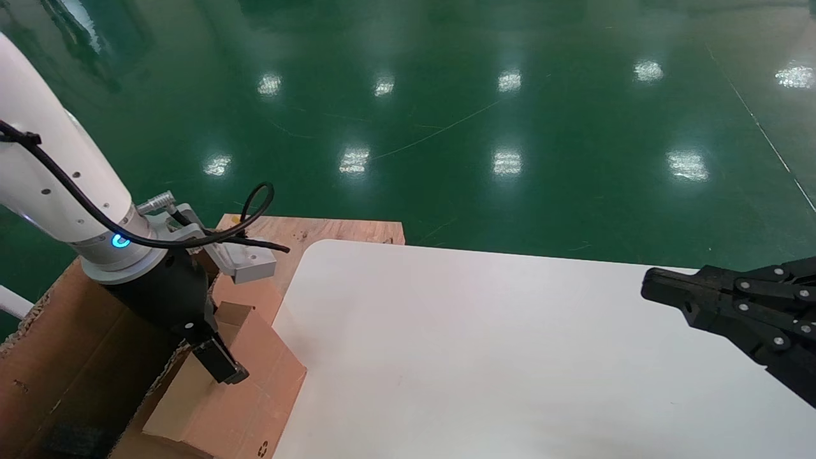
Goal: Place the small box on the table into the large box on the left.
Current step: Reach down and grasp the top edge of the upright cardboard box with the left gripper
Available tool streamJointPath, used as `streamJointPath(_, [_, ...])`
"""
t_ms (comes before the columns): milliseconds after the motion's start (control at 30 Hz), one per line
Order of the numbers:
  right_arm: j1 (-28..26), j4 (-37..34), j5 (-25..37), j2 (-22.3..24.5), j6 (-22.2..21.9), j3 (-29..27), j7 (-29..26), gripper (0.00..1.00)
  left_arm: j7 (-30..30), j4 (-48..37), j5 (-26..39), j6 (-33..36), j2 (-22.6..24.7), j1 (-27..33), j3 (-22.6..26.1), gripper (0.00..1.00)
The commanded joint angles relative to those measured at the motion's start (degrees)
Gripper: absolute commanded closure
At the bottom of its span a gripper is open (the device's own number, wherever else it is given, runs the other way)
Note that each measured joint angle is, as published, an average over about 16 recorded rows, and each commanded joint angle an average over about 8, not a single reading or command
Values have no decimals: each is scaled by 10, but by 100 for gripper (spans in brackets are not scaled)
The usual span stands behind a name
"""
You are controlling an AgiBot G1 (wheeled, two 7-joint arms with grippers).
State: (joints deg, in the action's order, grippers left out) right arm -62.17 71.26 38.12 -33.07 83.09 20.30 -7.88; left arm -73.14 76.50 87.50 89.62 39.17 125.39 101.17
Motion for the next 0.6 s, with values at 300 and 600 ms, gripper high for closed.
streamJointPath(300, [0,0,0,0,0,0,0,100,-6,-1,-14,-8,6,13,34,0])
streamJointPath(600, [0,0,0,0,0,0,0,100,-13,-4,-14,-12,11,15,53,0])
